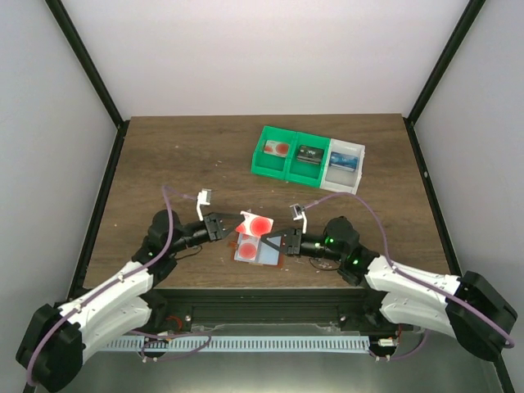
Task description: Take the credit cards out of the card holder
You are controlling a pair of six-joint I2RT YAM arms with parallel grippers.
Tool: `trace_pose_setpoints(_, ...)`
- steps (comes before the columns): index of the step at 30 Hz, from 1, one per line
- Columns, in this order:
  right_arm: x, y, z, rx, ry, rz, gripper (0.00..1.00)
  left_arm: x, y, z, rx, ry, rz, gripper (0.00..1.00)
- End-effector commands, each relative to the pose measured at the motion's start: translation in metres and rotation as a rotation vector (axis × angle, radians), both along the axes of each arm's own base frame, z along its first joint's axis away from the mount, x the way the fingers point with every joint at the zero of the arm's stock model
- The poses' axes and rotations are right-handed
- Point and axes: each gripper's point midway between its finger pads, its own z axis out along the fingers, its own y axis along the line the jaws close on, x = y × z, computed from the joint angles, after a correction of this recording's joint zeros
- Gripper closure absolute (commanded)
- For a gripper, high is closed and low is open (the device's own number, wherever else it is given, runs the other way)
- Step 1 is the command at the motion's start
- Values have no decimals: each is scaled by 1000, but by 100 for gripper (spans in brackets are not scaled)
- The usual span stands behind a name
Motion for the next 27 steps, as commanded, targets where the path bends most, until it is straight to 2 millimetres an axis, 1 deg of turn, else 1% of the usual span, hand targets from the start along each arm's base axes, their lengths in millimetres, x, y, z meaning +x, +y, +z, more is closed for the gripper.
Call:
trace_pose_setpoints(1,10,-2,29,100,-49,-52,98,8,7,8,-45,-14,71,100)
trace_pose_setpoints(3,11,-3,29,107,-54,-63,99,7,8,7,-41,-27,73,100)
trace_pose_setpoints(4,12,-4,29,105,-60,-69,99,7,8,7,-35,-32,74,94)
trace_pose_setpoints(7,15,-6,29,87,-80,-89,99,9,9,5,-2,-40,88,55)
trace_pose_setpoints(10,23,-9,26,40,-94,-123,100,12,10,2,68,-54,98,36)
trace_pose_setpoints(11,27,-11,26,28,-101,-133,100,13,11,-3,102,-54,105,30)
trace_pose_setpoints(14,42,-23,25,-15,-124,-187,99,18,16,-3,208,-87,126,5)
trace_pose_setpoints(15,48,-28,23,-33,-125,-205,99,19,18,-4,240,-95,132,1)
trace_pose_setpoints(16,54,-32,25,-42,-134,-218,99,21,20,-4,270,-107,141,0)
trace_pose_setpoints(21,98,-61,22,-156,-177,-327,99,27,28,-5,401,-165,165,0)
trace_pose_setpoints(25,136,-82,20,-233,-194,-395,99,27,29,-1,489,-205,130,0)
trace_pose_setpoints(27,155,-88,20,-268,-192,-403,100,28,31,0,546,-232,116,0)
